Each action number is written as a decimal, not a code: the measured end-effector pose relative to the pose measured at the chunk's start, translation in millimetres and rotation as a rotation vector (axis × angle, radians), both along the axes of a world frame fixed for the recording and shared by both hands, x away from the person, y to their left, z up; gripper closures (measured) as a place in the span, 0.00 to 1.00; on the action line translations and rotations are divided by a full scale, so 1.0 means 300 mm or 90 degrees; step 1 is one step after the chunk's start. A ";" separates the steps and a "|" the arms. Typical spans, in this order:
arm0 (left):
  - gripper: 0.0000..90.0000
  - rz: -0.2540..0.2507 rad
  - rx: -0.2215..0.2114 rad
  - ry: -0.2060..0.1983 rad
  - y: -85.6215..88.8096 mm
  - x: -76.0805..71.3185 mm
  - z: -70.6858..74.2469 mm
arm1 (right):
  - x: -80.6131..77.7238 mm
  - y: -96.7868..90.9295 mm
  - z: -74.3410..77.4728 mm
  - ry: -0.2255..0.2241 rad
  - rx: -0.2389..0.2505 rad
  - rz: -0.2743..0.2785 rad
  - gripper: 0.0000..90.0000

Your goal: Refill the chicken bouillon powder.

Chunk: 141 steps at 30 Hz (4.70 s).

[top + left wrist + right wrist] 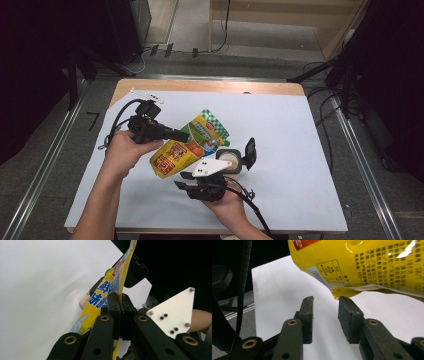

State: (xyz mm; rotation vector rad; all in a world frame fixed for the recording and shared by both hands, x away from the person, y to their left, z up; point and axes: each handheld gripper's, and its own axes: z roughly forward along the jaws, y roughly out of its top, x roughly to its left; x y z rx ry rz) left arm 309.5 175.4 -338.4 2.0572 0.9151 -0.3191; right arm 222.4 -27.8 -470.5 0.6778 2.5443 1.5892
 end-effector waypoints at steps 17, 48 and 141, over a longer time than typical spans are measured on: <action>1.00 0.053 -0.039 -0.009 0.091 0.047 -0.004 | 0.010 -0.031 0.015 0.009 -0.013 0.004 0.67; 1.00 0.135 -0.050 -0.060 0.118 0.253 -0.139 | 0.013 -0.069 -0.005 0.012 -0.033 -0.026 0.68; 0.81 0.162 -0.059 -0.036 0.400 -0.059 -0.247 | 0.028 -0.055 0.008 0.001 -0.028 -0.016 0.68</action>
